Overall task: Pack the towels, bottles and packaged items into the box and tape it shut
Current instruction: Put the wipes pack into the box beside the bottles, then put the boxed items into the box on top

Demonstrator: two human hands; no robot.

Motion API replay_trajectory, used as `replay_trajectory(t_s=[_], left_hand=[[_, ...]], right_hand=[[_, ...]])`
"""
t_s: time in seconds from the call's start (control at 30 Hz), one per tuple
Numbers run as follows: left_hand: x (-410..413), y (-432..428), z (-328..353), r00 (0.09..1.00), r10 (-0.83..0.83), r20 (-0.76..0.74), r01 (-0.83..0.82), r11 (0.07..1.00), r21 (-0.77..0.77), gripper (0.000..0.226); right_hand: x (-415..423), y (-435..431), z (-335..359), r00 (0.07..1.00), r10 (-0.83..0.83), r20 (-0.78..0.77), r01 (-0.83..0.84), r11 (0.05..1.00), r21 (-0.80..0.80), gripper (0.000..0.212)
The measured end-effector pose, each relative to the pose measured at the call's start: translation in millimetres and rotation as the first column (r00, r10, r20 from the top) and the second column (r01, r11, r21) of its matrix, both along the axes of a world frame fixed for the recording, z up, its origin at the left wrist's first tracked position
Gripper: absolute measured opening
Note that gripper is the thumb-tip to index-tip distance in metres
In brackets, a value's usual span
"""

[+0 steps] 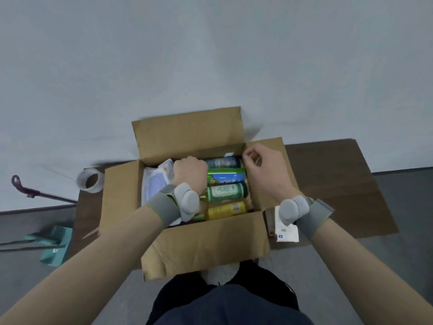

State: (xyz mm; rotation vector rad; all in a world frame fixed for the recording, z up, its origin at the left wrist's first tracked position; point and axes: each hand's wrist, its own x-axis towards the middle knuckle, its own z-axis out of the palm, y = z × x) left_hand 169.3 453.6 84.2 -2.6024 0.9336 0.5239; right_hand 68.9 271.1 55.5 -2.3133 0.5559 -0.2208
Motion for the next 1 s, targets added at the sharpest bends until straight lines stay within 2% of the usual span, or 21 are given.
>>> replay_trajectory(t_s=[0.03, 0.07, 0.13, 0.23, 0.3, 0.37, 0.47, 0.6, 0.7, 0.77, 0.87, 1.0], left_hand=[[-8, -23, 0, 0.999, 0.01, -0.042, -0.012, 0.999, -0.03, 0.014], [-16, -43, 1, 0.994, 0.041, -0.098, -0.049, 0.996, -0.081, 0.014], [-37, -83, 5, 0.961, 0.106, -0.257, -0.155, 0.972, -0.178, 0.033], [-57, -121, 1, 0.908, 0.177, -0.38, -0.303, 0.903, -0.304, 0.038], [-74, -150, -1, 0.897, 0.192, -0.398, -0.346, 0.866, -0.362, 0.042], [-81, -162, -8, 0.889, 0.217, -0.404, -0.378, 0.845, -0.379, 0.046], [-93, -178, -22, 0.897, 0.22, -0.384, -0.357, 0.872, -0.335, 0.049], [-100, -181, -35, 0.889, 0.258, -0.378, -0.376, 0.883, -0.281, 0.046], [-98, -178, -43, 0.888, 0.288, -0.359, -0.397, 0.874, -0.279, 0.043], [-96, -176, -45, 0.881, 0.3, -0.366, -0.42, 0.851, -0.315, 0.038], [-94, -174, -46, 0.86, 0.329, -0.392, -0.474, 0.799, -0.369, 0.034], [-88, -166, -53, 0.827, 0.388, -0.407, -0.546, 0.724, -0.421, 0.034]], right_hand=[[-7, -20, 7, 0.998, -0.048, 0.048, 0.048, 0.999, 0.006, 0.005], [-13, -38, 11, 0.991, -0.096, 0.092, 0.094, 0.995, 0.017, 0.006], [-29, -77, 14, 0.969, -0.202, 0.145, 0.194, 0.979, 0.07, 0.007], [-50, -115, 5, 0.906, -0.405, 0.127, 0.378, 0.906, 0.192, 0.007], [-73, -143, -13, 0.872, -0.49, -0.004, 0.478, 0.847, 0.232, 0.009], [-91, -150, -34, 0.855, -0.484, -0.188, 0.518, 0.818, 0.251, 0.017], [-114, -151, -59, 0.816, -0.357, -0.454, 0.515, 0.805, 0.294, 0.046], [-126, -130, -77, 0.729, -0.152, -0.668, 0.513, 0.768, 0.385, 0.092], [-120, -109, -89, 0.651, -0.119, -0.75, 0.54, 0.766, 0.348, 0.102], [-114, -95, -96, 0.638, -0.188, -0.747, 0.566, 0.773, 0.288, 0.103], [-105, -78, -112, 0.634, -0.292, -0.716, 0.594, 0.777, 0.208, 0.117], [-89, -54, -145, 0.613, -0.389, -0.688, 0.552, 0.833, 0.021, 0.131]])
